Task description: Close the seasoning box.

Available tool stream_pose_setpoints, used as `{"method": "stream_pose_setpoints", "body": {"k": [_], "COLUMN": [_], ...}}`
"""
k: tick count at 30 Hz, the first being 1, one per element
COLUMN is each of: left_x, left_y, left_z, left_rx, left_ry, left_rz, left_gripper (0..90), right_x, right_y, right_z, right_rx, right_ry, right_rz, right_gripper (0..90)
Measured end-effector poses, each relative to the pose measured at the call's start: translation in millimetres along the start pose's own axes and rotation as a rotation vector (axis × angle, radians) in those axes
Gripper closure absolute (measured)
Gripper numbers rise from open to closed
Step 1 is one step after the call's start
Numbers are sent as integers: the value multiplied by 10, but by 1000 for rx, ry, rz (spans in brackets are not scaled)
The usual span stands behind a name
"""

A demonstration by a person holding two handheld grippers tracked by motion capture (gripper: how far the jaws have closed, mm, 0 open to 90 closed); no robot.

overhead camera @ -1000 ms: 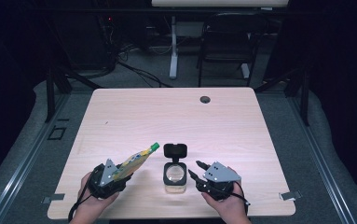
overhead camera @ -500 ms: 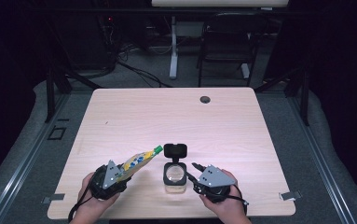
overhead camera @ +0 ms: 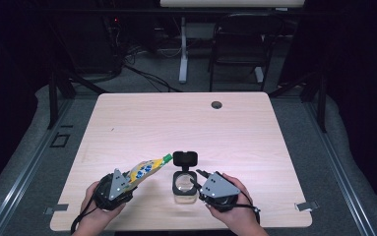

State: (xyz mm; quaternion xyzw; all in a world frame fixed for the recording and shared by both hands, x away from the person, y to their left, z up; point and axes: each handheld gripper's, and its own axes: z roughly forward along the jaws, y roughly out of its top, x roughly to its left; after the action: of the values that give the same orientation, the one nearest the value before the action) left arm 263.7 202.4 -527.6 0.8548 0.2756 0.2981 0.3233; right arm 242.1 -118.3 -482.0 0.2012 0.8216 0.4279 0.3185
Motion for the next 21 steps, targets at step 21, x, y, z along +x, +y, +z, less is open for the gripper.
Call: {"method": "stream_pose_setpoints", "body": {"k": [21], "left_x": [-37], "left_y": [15], "left_z": [-4], "left_rx": [33], "left_ry": [44], "left_rz": [62], "left_gripper": [568], "right_x": [146], "right_y": [352], "right_z": [-20], "right_rx": [-35], "right_ry": [-14], "right_rz": [-149], "right_gripper": [675]}}
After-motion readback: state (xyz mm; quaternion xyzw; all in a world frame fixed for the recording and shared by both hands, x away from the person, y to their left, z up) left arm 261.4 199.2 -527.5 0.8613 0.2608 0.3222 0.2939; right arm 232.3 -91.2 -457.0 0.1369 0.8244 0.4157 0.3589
